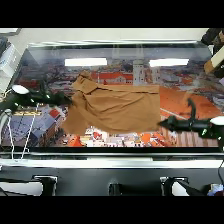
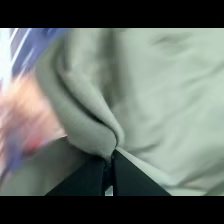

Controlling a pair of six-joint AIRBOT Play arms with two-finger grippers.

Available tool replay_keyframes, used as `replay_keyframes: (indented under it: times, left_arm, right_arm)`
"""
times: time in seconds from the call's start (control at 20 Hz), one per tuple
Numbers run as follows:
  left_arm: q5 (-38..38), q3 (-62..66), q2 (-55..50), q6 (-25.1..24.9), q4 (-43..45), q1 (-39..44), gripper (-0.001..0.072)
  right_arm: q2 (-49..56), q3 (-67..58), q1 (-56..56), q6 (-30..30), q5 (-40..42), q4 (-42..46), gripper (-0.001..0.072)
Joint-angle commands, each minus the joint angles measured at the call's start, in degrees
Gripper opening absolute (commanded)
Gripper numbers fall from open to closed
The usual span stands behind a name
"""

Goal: Fold the clothes and pants, and hang the long-sleeved shirts on hangers.

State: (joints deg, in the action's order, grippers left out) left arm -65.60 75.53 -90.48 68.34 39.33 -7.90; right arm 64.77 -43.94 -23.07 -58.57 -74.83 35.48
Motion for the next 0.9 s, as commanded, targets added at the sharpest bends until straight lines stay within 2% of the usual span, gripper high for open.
replay_keyframes:
  times: [0.0, 0.2, 0.25, 0.4, 0.5, 0.6, 0.7, 0.85]
  left_arm:
    - [-3.8, 16.3, 5.7, 5.6, -0.5, -0.3, 0.0021]
    - [-4.2, 46.7, 13.7, 11.2, 0.3, -1.0, 0.0021]
    - [-2.4, 52.1, 16.5, 13.0, 1.4, -1.5, 0.0021]
    - [7.0, 50.0, 30.0, 19.2, 8.7, -3.3, 0.0021]
    - [9.6, 43.5, 38.8, 24.1, 16.7, -4.3, 0.0021]
    - [8.6, 38.8, 43.2, 25.2, 21.1, -4.3, 0.0022]
    - [3.2, 37.4, 42.5, 25.1, 21.8, -4.3, 0.0022]
    - [-7.1, 37.3, 35.4, 23.9, 21.3, -3.7, 0.0023]
  right_arm:
    - [-4.3, -20.2, 5.9, -3.5, -0.3, -5.1, 0.0029]
    - [-8.4, -53.9, 7.6, -12.7, 5.0, -3.0, 0.0029]
    - [-9.3, -62.1, 7.6, -14.5, 6.8, -1.0, 0.0029]
    - [-12.1, -79.2, 7.6, -23.1, 12.3, 10.0, 0.0029]
    - [-15.1, -81.0, 7.6, -27.7, 17.5, 15.4, 0.0030]
    - [-15.9, -81.0, 7.6, -31.9, 17.8, 19.5, 0.0030]
    - [-14.6, -79.4, 7.6, -34.1, 15.3, 20.3, 0.0029]
    - [-9.6, -75.2, 7.6, -36.1, 8.7, 20.3, 0.0030]
